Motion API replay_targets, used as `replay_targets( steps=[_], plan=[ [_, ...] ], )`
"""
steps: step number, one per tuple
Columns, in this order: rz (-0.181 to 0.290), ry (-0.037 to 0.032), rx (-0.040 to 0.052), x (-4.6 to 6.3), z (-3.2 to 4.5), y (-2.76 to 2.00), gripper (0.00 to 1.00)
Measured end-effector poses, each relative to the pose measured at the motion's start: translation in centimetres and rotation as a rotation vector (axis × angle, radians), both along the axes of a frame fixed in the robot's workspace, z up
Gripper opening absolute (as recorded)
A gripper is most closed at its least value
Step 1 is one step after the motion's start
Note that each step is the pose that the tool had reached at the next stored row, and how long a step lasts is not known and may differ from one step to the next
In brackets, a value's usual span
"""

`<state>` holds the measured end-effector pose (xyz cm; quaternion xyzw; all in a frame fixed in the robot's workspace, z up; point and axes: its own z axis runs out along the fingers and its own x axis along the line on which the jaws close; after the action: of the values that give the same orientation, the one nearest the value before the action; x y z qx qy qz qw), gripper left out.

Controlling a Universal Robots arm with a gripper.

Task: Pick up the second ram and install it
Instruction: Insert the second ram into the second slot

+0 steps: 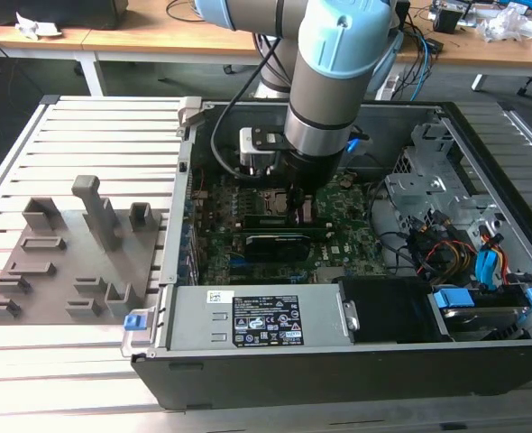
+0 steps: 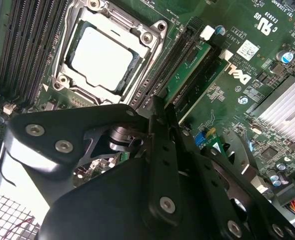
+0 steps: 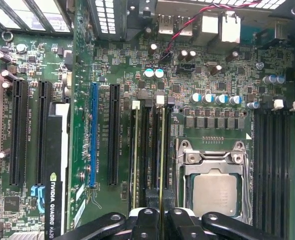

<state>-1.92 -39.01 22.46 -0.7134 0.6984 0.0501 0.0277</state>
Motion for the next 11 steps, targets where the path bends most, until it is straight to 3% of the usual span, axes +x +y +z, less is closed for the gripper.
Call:
replay_targets(
  steps=[11],
  plan=[
    [0.005,0.0009,-0.0005,-0.01,-0.19,-0.01,0.14]
  ],
)
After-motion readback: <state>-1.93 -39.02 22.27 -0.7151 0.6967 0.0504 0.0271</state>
